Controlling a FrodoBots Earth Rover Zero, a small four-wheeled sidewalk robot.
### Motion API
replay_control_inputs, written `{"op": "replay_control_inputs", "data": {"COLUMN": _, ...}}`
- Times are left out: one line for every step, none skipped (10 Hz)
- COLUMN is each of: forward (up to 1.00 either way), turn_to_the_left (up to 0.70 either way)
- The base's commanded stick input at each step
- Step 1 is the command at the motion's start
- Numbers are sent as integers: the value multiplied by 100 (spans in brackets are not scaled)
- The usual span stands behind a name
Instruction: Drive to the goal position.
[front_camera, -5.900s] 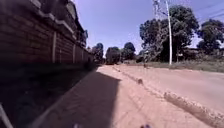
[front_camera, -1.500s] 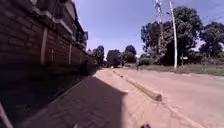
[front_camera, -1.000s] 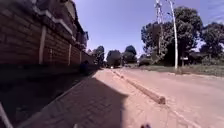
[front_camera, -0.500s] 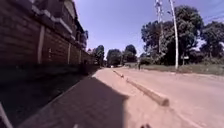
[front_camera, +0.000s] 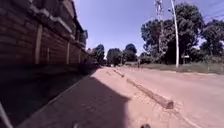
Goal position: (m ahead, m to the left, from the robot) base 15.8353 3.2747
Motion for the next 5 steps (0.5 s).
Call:
{"op": "replay_control_inputs", "data": {"forward": 30, "turn_to_the_left": 0}}
{"op": "replay_control_inputs", "data": {"forward": 30, "turn_to_the_left": 0}}
{"op": "replay_control_inputs", "data": {"forward": 30, "turn_to_the_left": 0}}
{"op": "replay_control_inputs", "data": {"forward": 30, "turn_to_the_left": 0}}
{"op": "replay_control_inputs", "data": {"forward": 30, "turn_to_the_left": 0}}
